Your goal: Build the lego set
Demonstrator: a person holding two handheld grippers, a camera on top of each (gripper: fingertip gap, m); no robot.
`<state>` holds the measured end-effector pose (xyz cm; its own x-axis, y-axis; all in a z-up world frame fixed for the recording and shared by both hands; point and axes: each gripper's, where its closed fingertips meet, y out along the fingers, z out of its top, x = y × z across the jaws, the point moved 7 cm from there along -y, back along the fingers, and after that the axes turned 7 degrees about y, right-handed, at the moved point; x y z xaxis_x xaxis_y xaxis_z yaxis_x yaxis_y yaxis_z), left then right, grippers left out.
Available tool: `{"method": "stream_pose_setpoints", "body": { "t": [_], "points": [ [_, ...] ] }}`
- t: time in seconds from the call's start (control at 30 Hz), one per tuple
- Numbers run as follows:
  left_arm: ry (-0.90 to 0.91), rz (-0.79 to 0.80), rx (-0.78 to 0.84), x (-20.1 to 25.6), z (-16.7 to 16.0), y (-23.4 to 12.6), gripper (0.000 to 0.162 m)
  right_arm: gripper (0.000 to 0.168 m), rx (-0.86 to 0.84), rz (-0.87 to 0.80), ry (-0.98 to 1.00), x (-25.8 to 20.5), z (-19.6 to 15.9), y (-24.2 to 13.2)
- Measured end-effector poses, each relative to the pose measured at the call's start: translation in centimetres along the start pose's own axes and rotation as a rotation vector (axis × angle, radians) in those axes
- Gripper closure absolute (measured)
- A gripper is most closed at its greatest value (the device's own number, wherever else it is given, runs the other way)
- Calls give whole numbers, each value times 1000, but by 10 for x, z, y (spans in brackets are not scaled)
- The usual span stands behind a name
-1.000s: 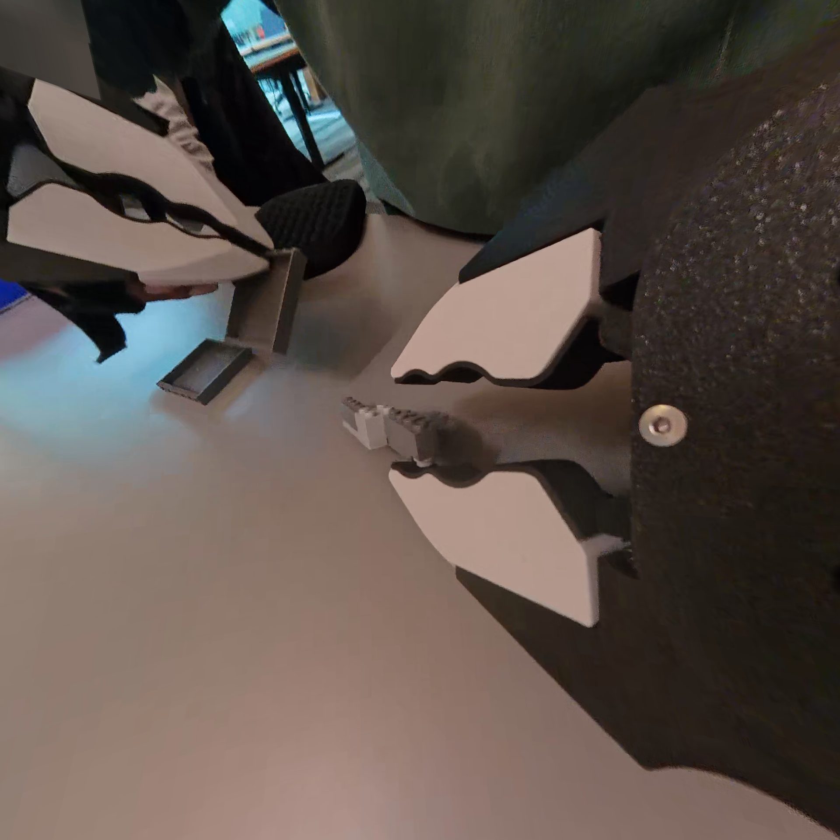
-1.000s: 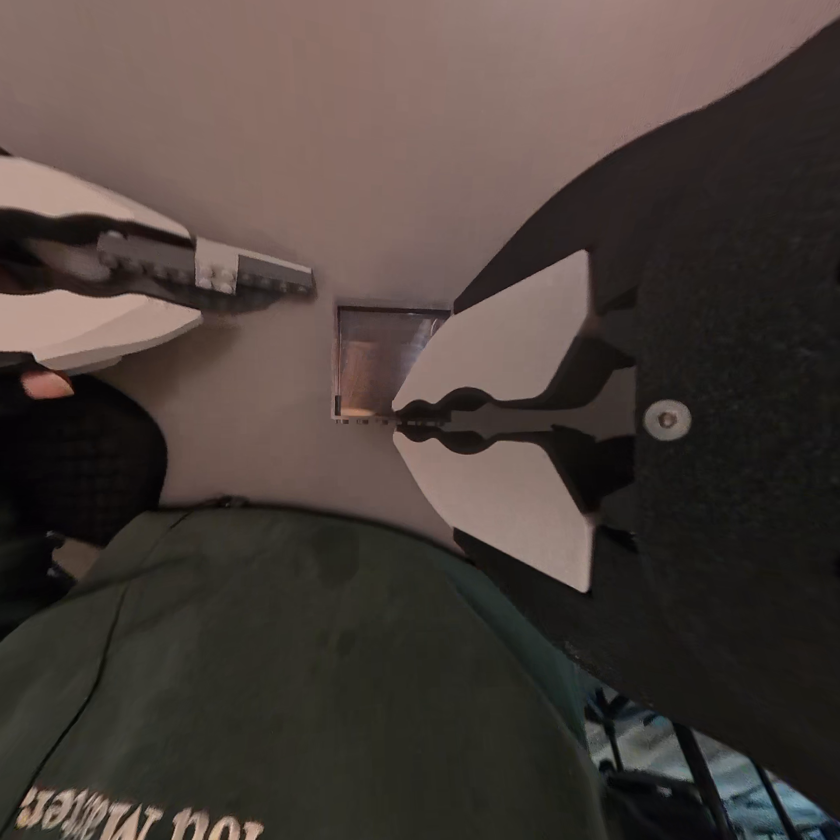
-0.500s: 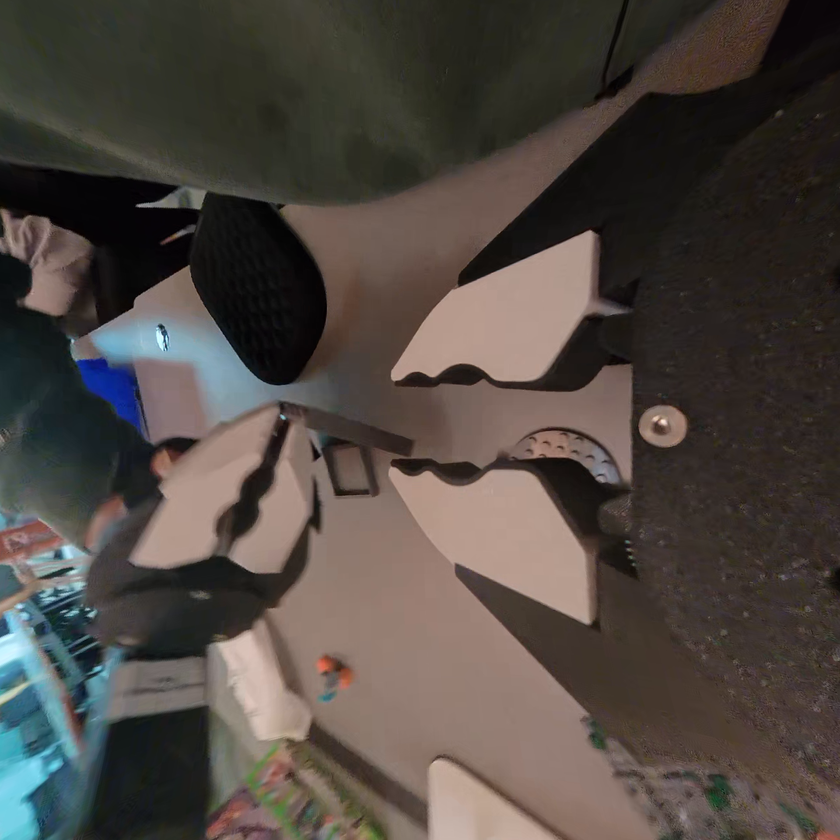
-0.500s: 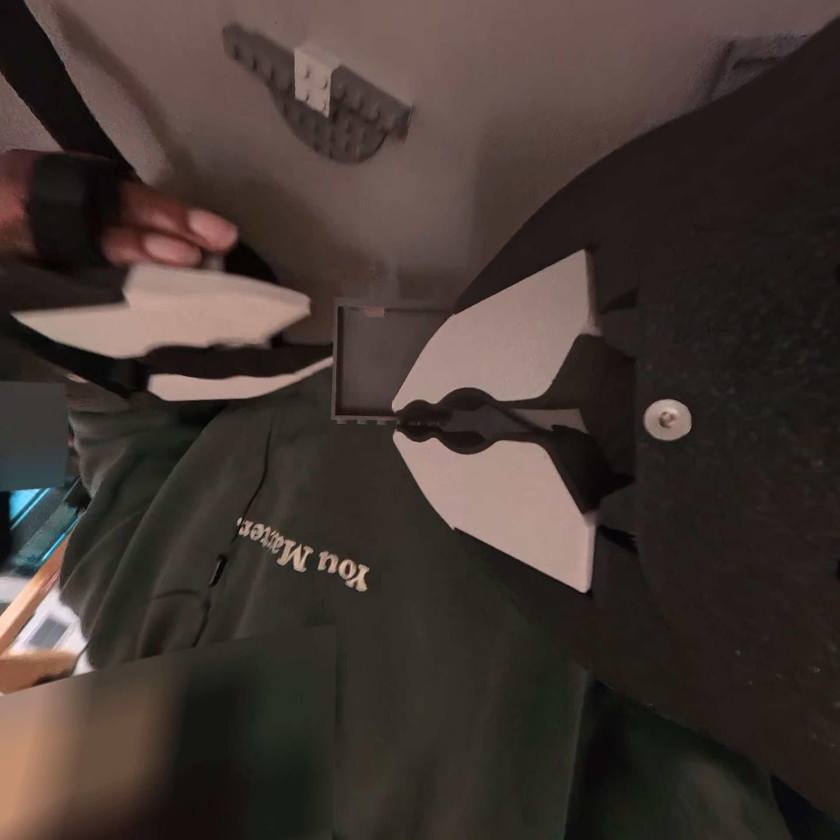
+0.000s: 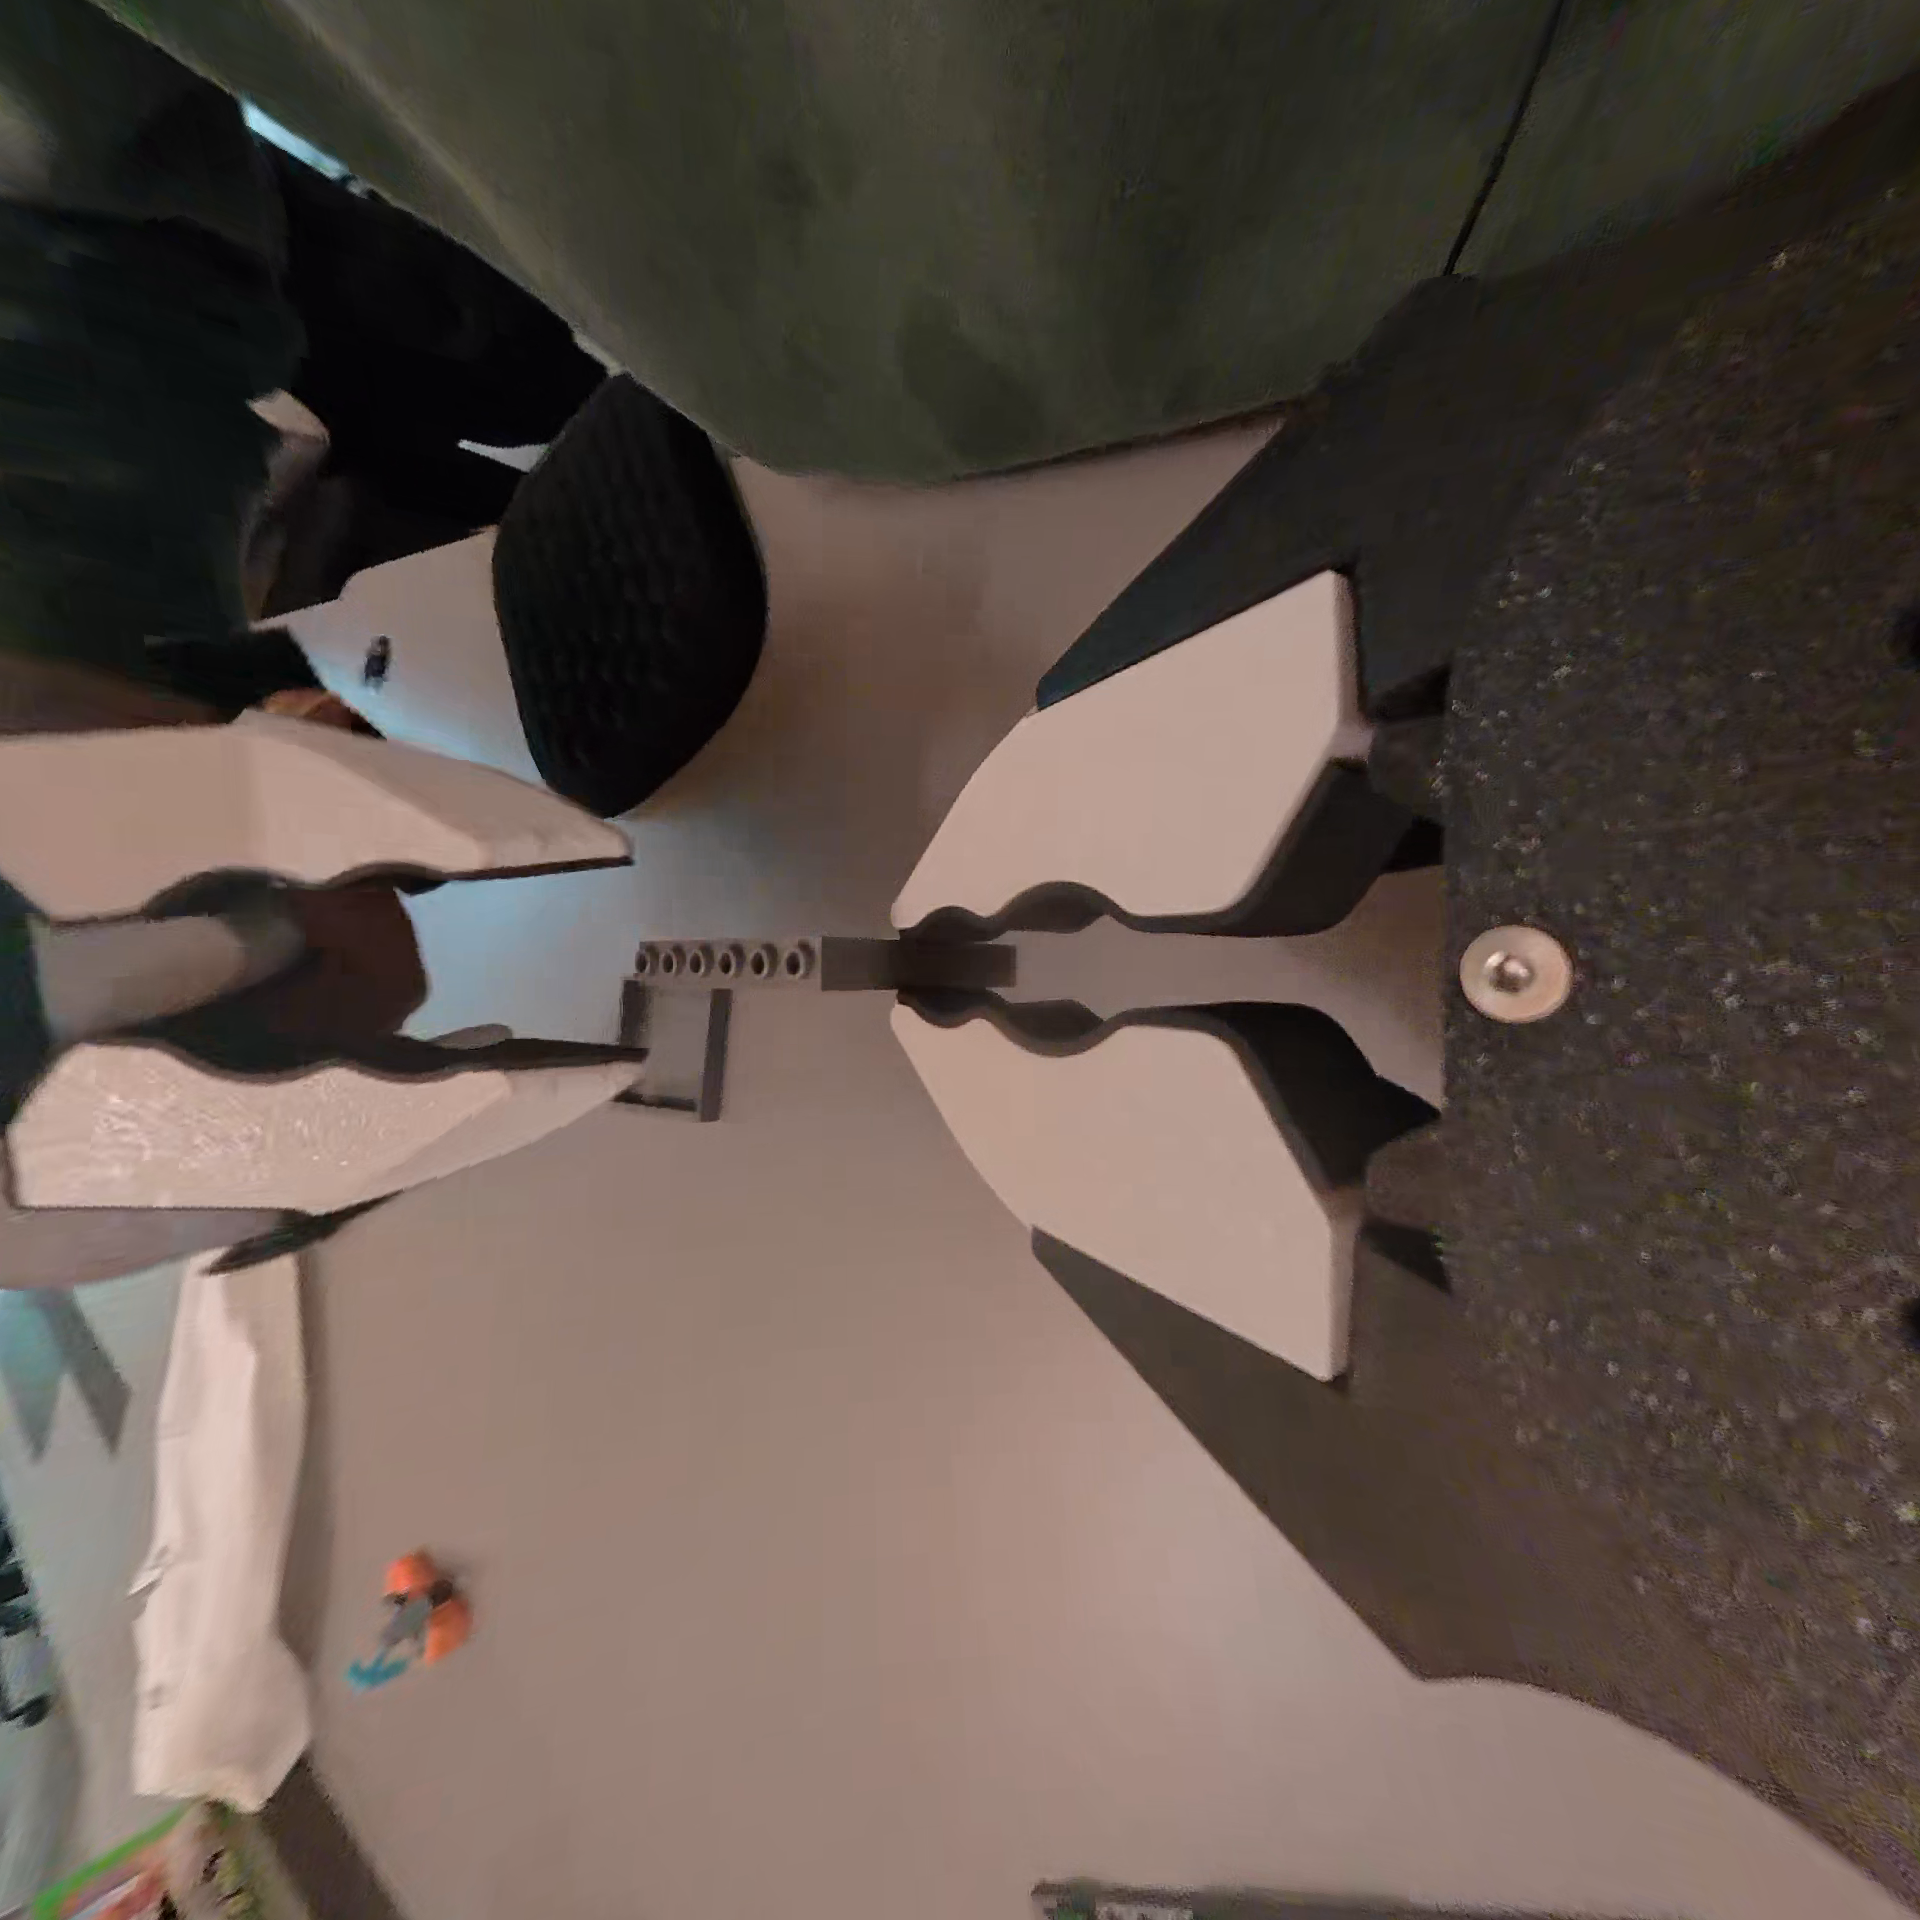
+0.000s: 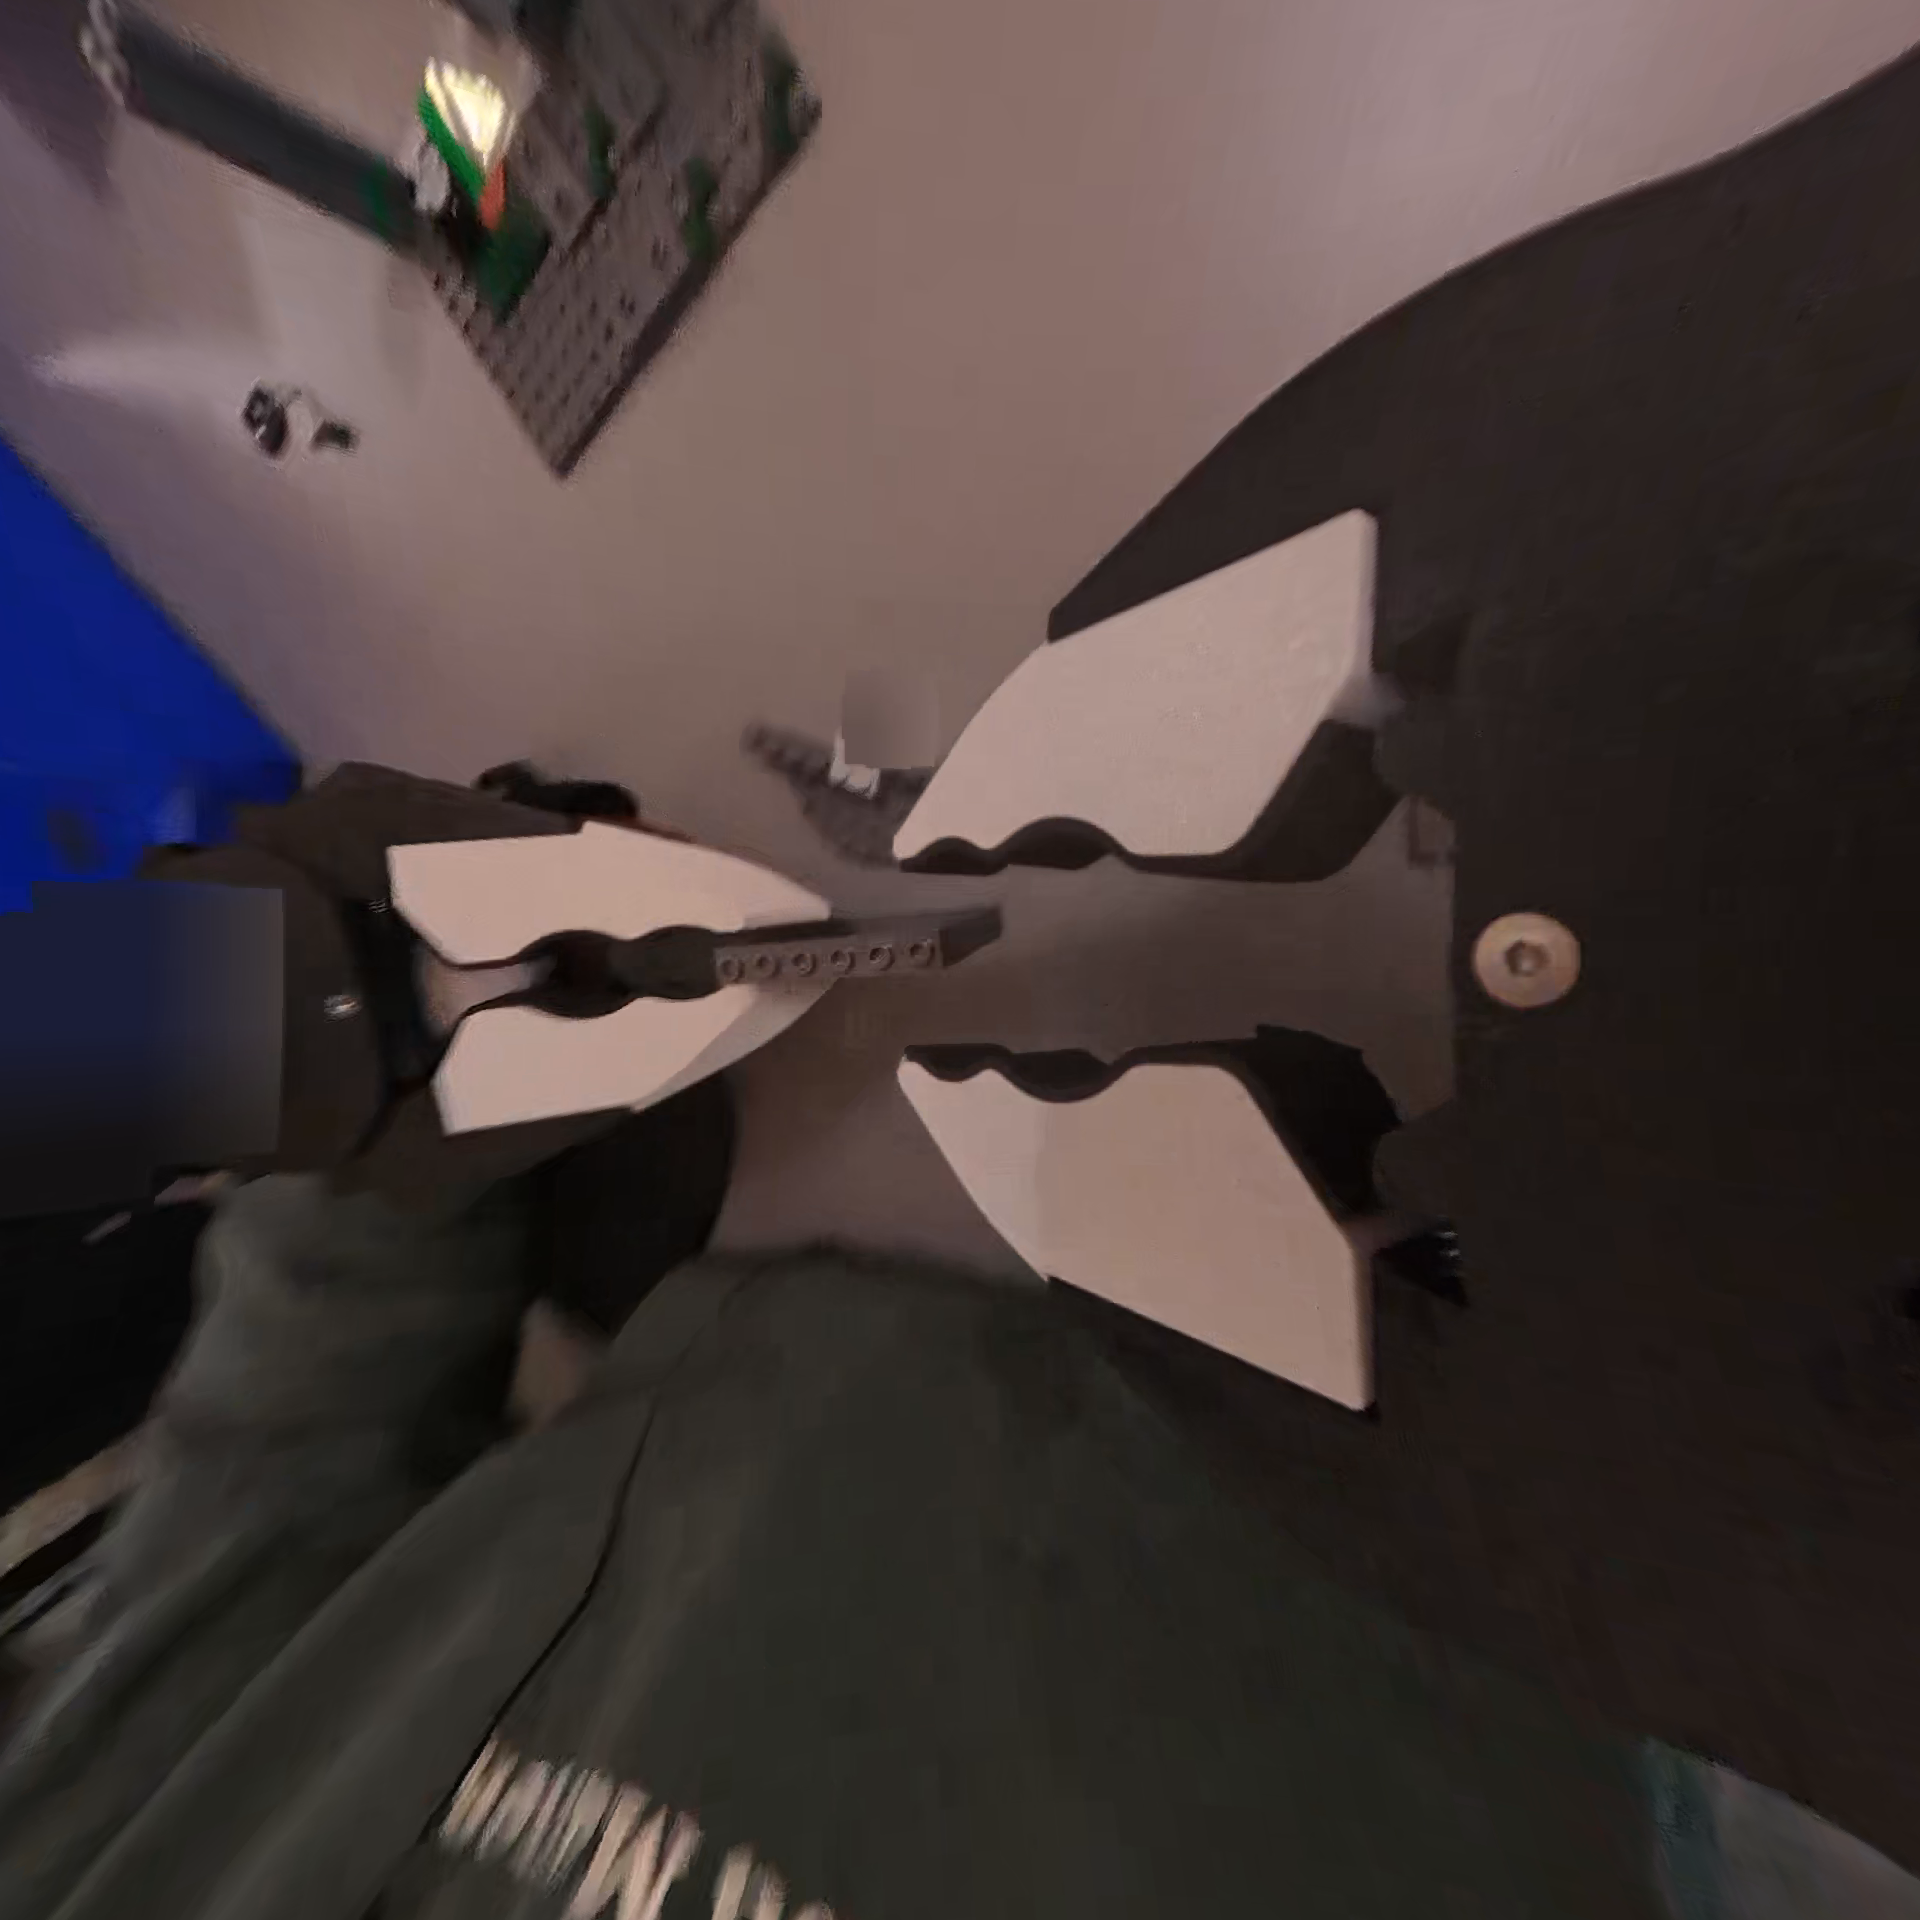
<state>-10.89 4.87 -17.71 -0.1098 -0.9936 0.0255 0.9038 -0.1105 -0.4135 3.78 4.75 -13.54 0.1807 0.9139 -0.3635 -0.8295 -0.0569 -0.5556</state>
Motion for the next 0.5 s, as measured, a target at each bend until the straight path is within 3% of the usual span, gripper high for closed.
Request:
{"method": "stream_pose_setpoints", "body": {
  "t": [0.17,0.2,0.27,0.37,0.43,0.5],
  "points": [
    [43,-44,-129,3,4,17,154,135,-269,-162,-176,-8,-9,30],
    [50,-48,-153,3,5,19,154,138,-317,-181,-207,-8,-11,35],
    [78,-42,-211,3,6,20,154,161,-370,-205,-249,-8,-11,40],
    [87,-28,-207,4,6,16,151,163,-372,-197,-263,-8,-12,39],
    [53,26,-205,-5,2,2,127,163,-354,-221,-233,-4,-18,34],
    [-10,70,-213,-18,-9,-16,126,163,-299,-215,-169,-2,-24,23]
  ]
}}
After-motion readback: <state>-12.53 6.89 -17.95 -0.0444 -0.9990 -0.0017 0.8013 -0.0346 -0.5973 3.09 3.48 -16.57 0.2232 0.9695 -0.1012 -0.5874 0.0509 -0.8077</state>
